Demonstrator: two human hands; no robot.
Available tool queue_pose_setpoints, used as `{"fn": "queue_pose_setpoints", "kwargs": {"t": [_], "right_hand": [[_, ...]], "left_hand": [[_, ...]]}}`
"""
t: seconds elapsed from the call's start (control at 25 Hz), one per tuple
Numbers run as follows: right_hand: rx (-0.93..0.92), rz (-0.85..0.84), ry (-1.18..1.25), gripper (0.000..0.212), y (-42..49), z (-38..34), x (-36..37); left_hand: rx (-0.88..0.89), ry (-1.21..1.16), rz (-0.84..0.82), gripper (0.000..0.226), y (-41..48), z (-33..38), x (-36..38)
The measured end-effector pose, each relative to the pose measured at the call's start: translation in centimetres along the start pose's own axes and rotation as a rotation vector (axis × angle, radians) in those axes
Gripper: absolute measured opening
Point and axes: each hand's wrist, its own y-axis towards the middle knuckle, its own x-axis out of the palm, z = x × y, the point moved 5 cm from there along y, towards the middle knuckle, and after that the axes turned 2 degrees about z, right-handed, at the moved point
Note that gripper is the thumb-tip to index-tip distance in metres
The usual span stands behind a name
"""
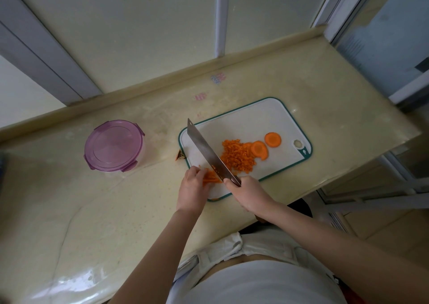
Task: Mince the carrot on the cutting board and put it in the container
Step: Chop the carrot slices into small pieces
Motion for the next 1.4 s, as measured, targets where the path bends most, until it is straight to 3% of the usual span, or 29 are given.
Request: {"fn": "queue_pose_setpoints", "kwargs": {"t": [0.52,1.0,1.2,1.4], "right_hand": [[0.024,0.037,0.028,0.046,-0.2,0.2,0.1],[0.017,0.078,-0.094,0.05,0.6,0.0,1.7],[-0.003,0.022,-0.031,0.049,1.2,-0.2,0.0],[0.041,0.073,0.019,0.043,1.6,-0.4,-0.8]], "left_hand": [[-0.023,-0.043,0.042,0.024,0.0,0.7,0.5],[-0.065,-0.049,0.025,0.01,0.6,0.5,1.0],[-0.041,-0.033,0.058,0.008,0.4,0.5,1.0],[-0.05,-0.048,0.048,0.01,0.4,0.6,0.7]]}}
